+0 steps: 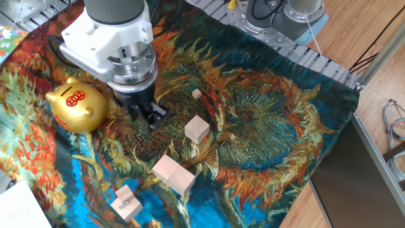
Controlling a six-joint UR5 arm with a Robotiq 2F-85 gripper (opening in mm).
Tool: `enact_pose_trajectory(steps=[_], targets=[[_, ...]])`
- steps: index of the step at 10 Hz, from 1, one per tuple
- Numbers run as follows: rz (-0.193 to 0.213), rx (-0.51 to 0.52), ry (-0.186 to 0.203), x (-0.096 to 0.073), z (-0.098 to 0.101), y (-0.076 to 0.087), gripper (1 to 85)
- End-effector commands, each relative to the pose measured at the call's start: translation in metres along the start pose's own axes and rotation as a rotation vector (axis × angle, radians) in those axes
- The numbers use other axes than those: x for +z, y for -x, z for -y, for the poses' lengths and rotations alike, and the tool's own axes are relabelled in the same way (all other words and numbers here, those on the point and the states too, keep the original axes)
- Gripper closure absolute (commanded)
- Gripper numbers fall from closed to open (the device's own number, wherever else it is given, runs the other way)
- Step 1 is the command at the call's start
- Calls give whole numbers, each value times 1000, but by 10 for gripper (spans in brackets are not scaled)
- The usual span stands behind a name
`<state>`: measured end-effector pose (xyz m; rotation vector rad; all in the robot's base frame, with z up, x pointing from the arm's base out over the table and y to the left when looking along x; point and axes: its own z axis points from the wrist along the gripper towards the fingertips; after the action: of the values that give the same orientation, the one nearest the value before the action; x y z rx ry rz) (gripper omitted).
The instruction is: Drop coins into a piggy bank
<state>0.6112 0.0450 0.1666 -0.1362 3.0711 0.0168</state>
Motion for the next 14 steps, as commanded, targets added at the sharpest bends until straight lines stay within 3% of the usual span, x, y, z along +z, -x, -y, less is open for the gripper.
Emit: enact_pose_trajectory(steps=[1, 2, 5, 9, 12, 14], targets=[[0, 8, 7, 0, -1, 2, 397], [1, 10, 15, 1, -4, 4, 397], [-7, 28, 32, 16, -23, 48, 407], [-16, 26, 42, 18, -28, 51, 420], [12, 25, 24, 20, -24, 65, 417], [9, 43, 17, 40, -28, 100, 417]])
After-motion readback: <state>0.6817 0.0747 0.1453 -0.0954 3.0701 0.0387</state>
